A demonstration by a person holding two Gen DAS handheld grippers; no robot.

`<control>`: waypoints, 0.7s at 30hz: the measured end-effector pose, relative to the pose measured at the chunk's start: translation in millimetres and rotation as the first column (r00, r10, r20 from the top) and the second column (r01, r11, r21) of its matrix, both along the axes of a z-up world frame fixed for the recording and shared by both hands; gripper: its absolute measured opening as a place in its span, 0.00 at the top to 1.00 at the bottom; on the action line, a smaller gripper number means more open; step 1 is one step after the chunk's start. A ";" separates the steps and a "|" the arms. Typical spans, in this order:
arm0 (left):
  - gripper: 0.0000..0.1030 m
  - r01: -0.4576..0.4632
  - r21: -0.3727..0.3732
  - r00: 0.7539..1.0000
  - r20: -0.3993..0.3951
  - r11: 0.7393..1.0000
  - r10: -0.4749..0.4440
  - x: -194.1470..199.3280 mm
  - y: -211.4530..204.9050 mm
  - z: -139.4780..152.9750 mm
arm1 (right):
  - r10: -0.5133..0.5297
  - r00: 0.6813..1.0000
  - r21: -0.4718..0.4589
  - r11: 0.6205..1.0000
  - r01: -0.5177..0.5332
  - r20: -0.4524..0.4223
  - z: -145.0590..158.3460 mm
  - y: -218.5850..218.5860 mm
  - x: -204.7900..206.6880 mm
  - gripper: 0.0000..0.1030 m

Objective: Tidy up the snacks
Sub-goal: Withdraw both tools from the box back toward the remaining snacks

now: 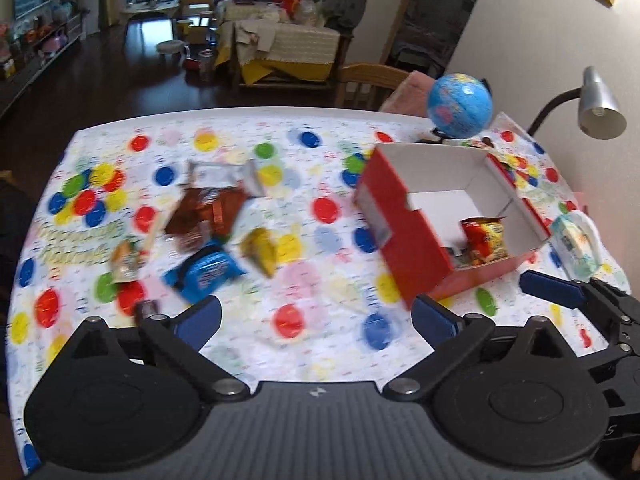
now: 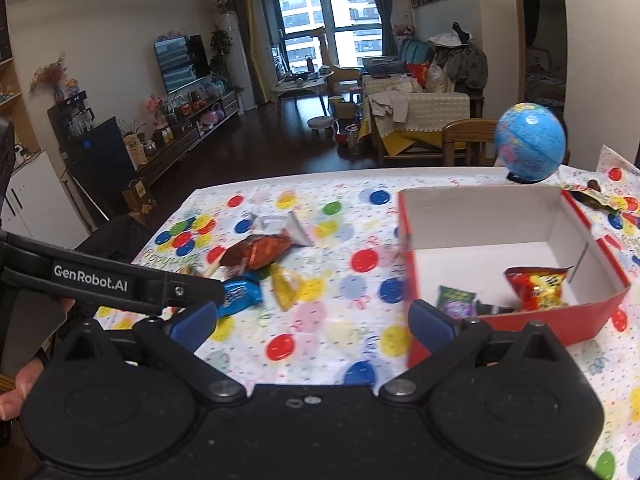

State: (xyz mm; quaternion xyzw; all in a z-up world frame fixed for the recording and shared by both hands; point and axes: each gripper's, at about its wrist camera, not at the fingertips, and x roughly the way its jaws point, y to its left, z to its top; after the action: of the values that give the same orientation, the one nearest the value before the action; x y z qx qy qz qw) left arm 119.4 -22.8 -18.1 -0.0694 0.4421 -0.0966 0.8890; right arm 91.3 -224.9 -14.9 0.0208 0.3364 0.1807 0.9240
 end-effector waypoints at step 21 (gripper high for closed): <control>0.01 -0.141 0.066 0.988 -0.045 0.988 0.144 -18.9 99.1 -35.7 | -0.041 0.999 -0.027 0.999 0.040 -0.013 -26.6 83.4 -4.3 0.01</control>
State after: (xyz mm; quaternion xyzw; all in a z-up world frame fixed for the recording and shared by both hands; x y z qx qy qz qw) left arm 100.6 76.3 -53.8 -0.0753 0.4609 -0.0169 0.8841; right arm 87.1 -141.5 -41.6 0.0164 0.3444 0.1573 0.9254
